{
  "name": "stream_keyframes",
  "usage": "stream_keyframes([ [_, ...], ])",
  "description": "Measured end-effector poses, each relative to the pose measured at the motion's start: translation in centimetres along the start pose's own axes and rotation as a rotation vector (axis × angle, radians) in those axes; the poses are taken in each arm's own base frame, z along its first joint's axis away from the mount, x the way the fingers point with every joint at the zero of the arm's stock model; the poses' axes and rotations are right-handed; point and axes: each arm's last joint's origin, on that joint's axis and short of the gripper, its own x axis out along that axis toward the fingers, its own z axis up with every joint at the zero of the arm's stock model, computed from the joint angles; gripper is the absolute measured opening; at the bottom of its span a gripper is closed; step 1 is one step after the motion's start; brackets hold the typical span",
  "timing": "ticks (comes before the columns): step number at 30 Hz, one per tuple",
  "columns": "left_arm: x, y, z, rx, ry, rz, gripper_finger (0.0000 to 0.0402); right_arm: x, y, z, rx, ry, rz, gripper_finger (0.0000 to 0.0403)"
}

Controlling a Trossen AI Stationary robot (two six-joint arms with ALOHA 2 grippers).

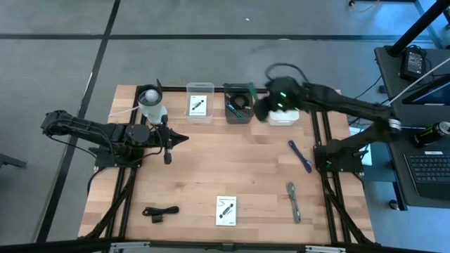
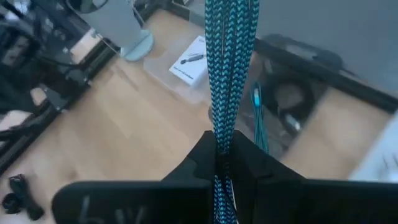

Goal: Pick and place items into bin
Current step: Put the blue charger cable into the black bin

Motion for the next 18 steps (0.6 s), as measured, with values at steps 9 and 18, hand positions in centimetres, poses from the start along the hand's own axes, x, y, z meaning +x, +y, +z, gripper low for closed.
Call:
stream_keyframes([
  [9, 0.0, 0.0, 0.0, -0.001, 0.0, 0.001, 0.0002, 11.0, -0.6, 6.0, -0.09, 0.128, -0.058, 0.0022],
  [18, 0.0, 0.0, 0.0, -0.001, 0.0, 0.002, 0.0002, 19.2, -6.0, 6.4, -0.031, 0.284, -0.082, 0.0019],
])
